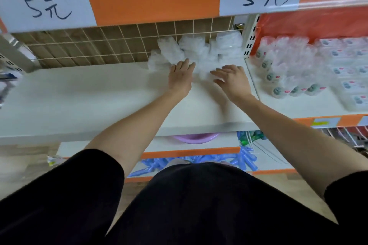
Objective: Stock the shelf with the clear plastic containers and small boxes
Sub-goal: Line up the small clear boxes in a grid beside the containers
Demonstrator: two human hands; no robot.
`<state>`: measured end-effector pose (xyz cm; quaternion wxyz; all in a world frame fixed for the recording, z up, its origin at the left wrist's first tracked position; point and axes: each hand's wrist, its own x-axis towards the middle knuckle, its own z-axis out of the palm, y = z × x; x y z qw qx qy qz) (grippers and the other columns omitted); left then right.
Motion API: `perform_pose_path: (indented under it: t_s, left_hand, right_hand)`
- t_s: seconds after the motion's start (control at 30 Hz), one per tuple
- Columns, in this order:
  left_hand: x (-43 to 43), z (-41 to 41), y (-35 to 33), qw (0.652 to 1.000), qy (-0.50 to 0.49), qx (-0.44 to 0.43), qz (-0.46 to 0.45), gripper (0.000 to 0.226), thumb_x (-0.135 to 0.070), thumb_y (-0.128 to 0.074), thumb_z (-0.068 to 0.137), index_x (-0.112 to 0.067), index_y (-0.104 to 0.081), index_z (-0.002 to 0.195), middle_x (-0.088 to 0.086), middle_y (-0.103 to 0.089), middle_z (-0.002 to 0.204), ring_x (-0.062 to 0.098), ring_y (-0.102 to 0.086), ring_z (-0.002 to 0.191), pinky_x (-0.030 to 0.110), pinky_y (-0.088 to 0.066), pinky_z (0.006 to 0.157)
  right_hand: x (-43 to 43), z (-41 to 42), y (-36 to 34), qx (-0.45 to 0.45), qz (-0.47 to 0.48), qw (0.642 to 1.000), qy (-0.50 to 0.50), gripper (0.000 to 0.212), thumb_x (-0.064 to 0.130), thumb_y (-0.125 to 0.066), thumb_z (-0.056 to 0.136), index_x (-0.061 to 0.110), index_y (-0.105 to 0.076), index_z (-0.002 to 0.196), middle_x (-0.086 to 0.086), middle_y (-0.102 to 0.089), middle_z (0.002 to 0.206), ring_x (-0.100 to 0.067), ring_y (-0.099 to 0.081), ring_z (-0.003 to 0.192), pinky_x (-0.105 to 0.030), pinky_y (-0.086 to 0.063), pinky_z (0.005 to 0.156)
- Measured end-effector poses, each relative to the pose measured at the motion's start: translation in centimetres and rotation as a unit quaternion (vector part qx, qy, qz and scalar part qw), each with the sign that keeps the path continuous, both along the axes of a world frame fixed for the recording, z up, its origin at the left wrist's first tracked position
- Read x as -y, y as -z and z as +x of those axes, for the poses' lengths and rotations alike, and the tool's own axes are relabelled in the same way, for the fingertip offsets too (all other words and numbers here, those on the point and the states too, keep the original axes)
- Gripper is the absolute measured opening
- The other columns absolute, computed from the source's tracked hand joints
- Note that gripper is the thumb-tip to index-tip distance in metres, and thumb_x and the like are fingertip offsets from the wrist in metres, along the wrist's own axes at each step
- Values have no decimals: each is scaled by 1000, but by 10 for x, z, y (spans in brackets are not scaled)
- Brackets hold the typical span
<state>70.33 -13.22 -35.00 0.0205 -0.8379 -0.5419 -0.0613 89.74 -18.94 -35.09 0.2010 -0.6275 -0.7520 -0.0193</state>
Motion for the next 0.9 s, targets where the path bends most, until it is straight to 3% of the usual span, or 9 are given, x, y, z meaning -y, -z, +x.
perform_pose_path:
  t_s: [0.23,0.47,0.6,0.7,0.8,0.9]
  left_hand:
    - [6,-12,-8,998,41,18,39,60,9,-53,86,-15,-46,140,6,-50,142,30,-45,124,37,-33,100]
    - [35,-46,-2,994,87,7,66,47,-7,-53,94,-18,-51,140,5,-53,142,29,-53,117,38,-34,96]
    - [61,-68,11,986,132,21,98,56,5,-68,71,-15,-65,124,6,-67,122,27,-63,98,35,-33,86]
    - [78,-84,20,983,153,37,96,53,4,-74,69,-15,-68,119,4,-69,118,26,-64,93,32,-32,83]
    - [86,-93,22,982,158,59,88,44,-1,-76,72,-15,-70,113,4,-70,115,26,-65,92,31,-33,83]
    - [87,-99,21,980,164,93,66,37,-9,-75,76,-13,-70,113,6,-69,115,29,-64,97,31,-32,86]
  right_hand:
    - [37,-6,8,2,42,999,-18,26,19,-74,83,19,-75,110,-1,-74,110,-30,-67,97,-39,-46,83]
    - [57,-21,15,-5,48,998,-32,30,12,-80,76,17,-76,105,-2,-75,104,-31,-68,86,-36,-51,75]
    - [68,-26,22,-8,62,997,-35,24,20,-71,80,18,-77,103,-1,-75,104,-31,-68,83,-35,-51,73]
    - [72,-29,27,-7,74,997,-37,23,16,-71,79,17,-77,100,-4,-75,101,-32,-67,81,-37,-52,72]
    - [77,-34,24,-7,45,999,-30,25,11,-74,77,14,-76,102,-10,-72,107,-36,-66,89,-42,-51,75]
    - [80,-42,17,-27,-52,998,-3,36,20,-76,81,10,-67,114,-16,-57,134,-39,-54,119,-47,-43,94]
